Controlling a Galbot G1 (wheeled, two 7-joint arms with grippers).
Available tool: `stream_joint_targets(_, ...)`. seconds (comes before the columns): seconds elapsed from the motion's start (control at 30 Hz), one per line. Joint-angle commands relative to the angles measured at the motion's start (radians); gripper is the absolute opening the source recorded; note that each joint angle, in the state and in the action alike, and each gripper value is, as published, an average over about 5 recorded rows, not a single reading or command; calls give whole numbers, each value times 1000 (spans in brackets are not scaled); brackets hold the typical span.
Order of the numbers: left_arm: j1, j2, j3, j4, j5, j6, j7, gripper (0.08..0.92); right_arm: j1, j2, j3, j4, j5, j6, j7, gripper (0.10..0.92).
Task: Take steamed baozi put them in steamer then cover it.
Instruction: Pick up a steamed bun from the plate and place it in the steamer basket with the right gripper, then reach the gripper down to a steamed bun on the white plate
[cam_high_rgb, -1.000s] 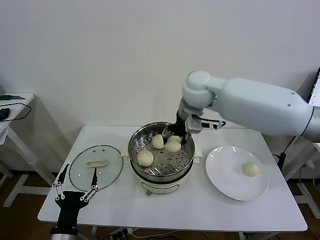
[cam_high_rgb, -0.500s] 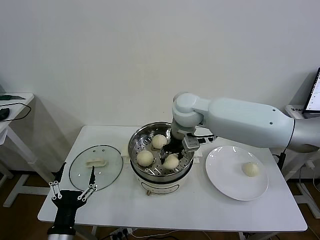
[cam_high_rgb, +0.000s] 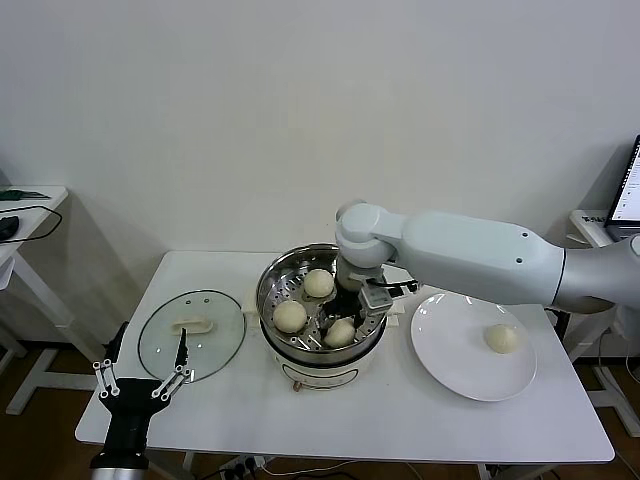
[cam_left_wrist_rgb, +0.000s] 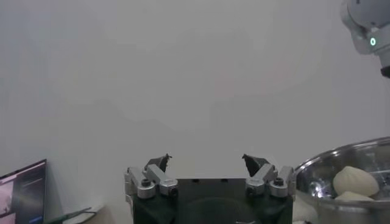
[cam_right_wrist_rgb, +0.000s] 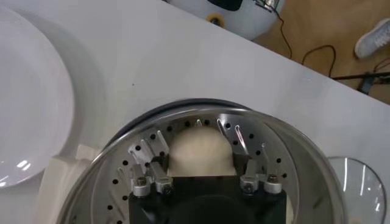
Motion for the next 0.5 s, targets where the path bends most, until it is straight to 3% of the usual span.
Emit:
stream_joint_targets(0.03, 0, 1, -3, -4, -8, -1, -4, 823, -9, 9, 1, -7, -12, 13, 4, 777)
stream_joint_targets(0.2, -2, 2, -4, -5, -11, 1, -4, 823, 17, -3, 11, -12, 7, -3, 12, 819)
stream_joint_targets(0.5, -6, 6, 1, -4, -11, 6, -4, 823, 38, -139, 222, -87, 60, -47, -23, 823)
